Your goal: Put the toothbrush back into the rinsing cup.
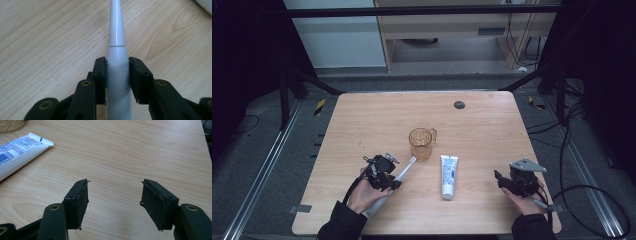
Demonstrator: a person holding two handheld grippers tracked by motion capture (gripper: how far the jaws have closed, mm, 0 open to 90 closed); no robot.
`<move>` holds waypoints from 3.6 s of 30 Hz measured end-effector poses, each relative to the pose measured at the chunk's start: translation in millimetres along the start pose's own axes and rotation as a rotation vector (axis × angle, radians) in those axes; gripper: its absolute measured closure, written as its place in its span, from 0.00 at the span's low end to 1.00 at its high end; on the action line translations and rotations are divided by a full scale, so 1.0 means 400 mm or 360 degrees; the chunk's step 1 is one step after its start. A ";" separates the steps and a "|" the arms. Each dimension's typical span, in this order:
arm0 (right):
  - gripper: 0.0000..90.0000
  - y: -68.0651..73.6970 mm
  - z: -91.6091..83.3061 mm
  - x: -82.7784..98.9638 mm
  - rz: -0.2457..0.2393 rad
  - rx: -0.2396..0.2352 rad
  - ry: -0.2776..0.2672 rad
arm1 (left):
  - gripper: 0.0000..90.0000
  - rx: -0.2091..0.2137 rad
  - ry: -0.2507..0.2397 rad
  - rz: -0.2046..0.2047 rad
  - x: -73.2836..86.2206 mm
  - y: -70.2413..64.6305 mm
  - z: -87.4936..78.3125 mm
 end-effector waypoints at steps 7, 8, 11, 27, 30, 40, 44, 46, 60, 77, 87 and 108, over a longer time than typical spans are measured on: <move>0.42 -0.001 0.000 0.000 -0.0004 0.0000 -0.0001 | 0.75 -0.0011 -0.0123 -0.0018 0.006 0.007 -0.053; 0.42 -0.001 0.000 0.000 -0.0003 0.0001 -0.0002 | 0.75 -0.0014 -0.0138 -0.0017 0.006 0.009 -0.059; 0.42 -0.002 0.000 0.000 -0.0003 0.0003 -0.0003 | 0.75 -0.0029 -0.0218 -0.0032 0.007 0.015 -0.087; 0.43 -0.004 0.000 0.000 -0.0006 0.0009 -0.0010 | 0.75 -0.0154 -0.0618 -0.0060 0.002 0.028 -0.196; 0.43 -0.003 0.000 0.000 -0.0003 0.0012 -0.0009 | 0.75 -0.0178 -0.0703 -0.0079 -0.002 0.036 -0.221; 0.43 -0.005 -0.002 0.000 0.0008 0.0025 -0.0028 | 0.75 -0.0267 -0.0932 -0.0144 -0.044 0.071 -0.276; 0.43 -0.006 -0.002 0.000 0.0006 0.0026 -0.0031 | 0.75 -0.0274 -0.0998 -0.0157 -0.065 0.073 -0.290; 0.44 -0.005 -0.002 0.000 0.0005 0.0026 -0.0034 | 0.75 -0.0284 -0.1038 -0.0160 -0.079 0.072 -0.297; 0.44 -0.008 -0.003 0.000 0.0001 0.0029 -0.0045 | 0.75 -0.0293 -0.1284 -0.0190 -0.170 0.058 -0.330; 0.44 -0.011 0.000 0.000 0.0007 0.0033 -0.0048 | 0.75 -0.0300 -0.1468 -0.0259 -0.220 0.073 -0.337; 0.44 -0.015 0.002 0.001 0.0012 0.0031 -0.0047 | 0.75 -0.0292 -0.1591 -0.0274 -0.255 0.068 -0.350; 0.45 -0.018 0.004 0.003 0.0013 0.0024 -0.0046 | 0.75 -0.0273 -0.1654 -0.0209 -0.329 0.030 -0.292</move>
Point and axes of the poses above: each handheld gripper's, and its own axes: z roughly forward along the jaws, x roughly out of its underside, y roughly to its left, the point moved 5 cm from there along z, roughly forward along the jaws, and after that the axes turned 11 degrees about y, right-handed, at the moved point
